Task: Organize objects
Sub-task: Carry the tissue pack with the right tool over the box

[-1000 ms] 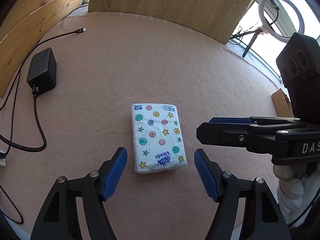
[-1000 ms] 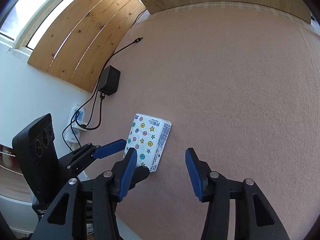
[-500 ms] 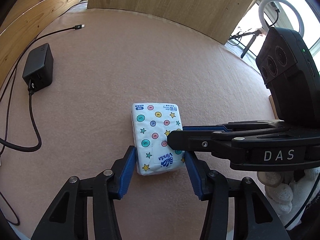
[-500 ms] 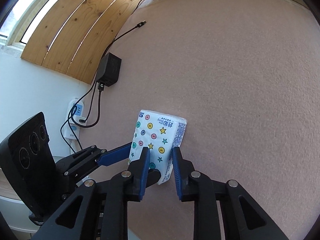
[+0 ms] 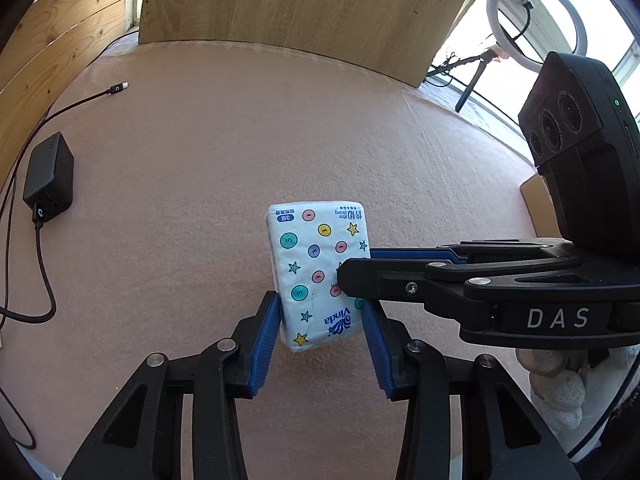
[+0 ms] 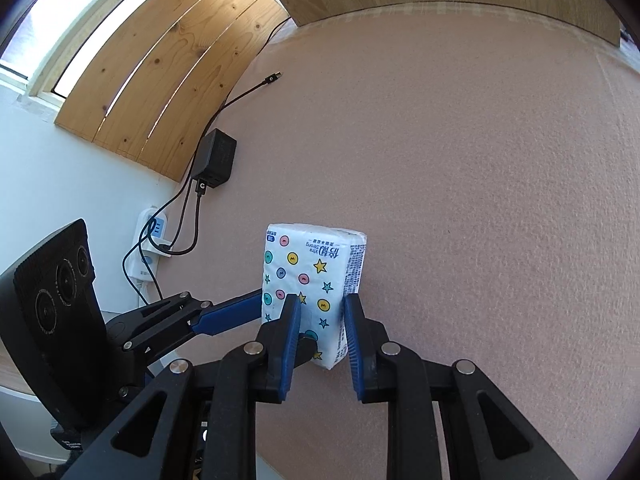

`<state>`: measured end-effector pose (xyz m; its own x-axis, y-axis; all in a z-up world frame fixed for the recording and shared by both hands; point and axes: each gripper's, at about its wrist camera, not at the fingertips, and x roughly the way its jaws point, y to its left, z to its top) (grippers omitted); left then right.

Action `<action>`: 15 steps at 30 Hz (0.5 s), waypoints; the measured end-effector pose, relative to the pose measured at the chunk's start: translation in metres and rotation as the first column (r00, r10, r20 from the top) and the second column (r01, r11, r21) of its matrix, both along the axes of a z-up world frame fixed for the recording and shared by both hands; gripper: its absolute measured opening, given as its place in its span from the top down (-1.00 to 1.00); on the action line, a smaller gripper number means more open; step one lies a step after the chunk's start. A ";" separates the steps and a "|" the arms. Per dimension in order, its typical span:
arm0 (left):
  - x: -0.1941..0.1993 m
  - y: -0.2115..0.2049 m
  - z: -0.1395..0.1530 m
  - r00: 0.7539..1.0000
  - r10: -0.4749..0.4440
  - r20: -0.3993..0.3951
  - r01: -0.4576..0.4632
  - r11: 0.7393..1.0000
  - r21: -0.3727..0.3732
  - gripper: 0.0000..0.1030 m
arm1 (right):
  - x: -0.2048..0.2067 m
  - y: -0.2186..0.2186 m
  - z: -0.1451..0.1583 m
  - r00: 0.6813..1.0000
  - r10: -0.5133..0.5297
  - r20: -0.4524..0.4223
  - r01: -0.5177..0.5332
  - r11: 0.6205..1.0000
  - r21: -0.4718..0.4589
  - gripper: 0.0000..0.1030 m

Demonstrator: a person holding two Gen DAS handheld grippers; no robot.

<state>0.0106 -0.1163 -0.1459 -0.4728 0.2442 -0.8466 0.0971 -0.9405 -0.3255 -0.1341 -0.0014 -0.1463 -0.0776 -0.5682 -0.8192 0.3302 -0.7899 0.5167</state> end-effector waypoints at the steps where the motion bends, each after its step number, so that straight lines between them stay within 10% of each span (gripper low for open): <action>1: -0.003 0.008 0.004 1.000 -0.012 -0.006 0.012 1.000 -0.004 0.13 | 0.001 0.006 0.003 1.000 -0.009 -0.009 0.009 1.000 0.001 0.60; 15: -0.044 0.123 0.052 0.974 -0.206 -0.094 0.203 0.978 -0.041 0.13 | 0.023 0.124 0.052 0.976 -0.193 -0.096 0.192 0.981 -0.022 0.60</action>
<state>-0.0338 0.0065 -0.0934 -0.4959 0.3184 -0.8079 -0.1293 -0.9471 -0.2939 -0.1113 0.1229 -0.0946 -0.2658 -0.5453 -0.7950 0.2219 -0.8371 0.5000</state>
